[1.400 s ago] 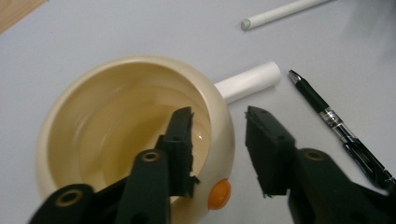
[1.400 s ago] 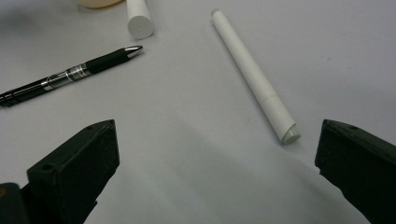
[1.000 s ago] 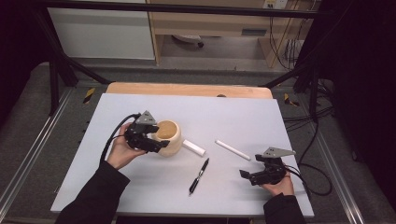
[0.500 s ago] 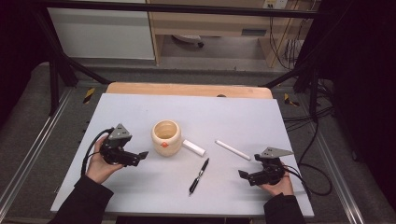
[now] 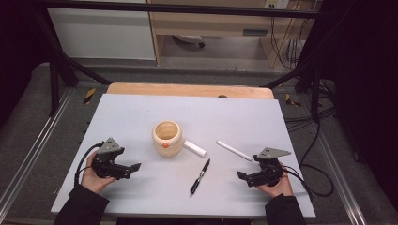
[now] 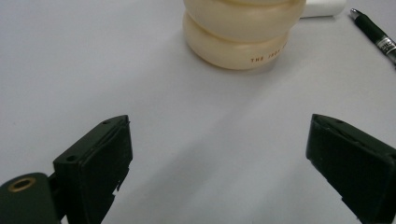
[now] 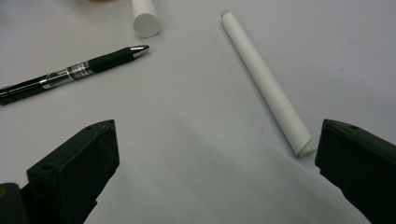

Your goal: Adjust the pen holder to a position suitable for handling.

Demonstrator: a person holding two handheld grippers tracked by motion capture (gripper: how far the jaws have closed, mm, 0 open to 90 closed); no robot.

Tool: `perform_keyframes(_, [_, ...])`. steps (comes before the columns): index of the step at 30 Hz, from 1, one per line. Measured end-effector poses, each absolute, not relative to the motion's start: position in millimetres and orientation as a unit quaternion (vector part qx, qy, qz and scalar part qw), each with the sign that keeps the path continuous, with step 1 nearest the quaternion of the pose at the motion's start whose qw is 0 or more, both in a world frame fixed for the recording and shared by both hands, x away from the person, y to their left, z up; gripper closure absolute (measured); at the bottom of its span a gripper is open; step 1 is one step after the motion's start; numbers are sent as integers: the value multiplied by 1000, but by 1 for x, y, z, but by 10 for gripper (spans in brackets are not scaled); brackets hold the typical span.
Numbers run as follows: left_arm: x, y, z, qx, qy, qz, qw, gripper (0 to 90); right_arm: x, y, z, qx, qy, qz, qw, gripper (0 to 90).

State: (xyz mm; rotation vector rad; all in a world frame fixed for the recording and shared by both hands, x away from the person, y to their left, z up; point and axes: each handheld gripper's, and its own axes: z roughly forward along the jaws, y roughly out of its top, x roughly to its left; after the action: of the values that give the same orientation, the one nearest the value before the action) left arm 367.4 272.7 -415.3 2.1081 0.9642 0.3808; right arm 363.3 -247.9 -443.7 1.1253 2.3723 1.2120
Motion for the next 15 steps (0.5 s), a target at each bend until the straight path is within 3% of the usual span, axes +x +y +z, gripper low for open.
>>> perform_keyframes(15, [362,285,-429,827,381,147,387,59,365,-210,-435,369,825,410,124,5])
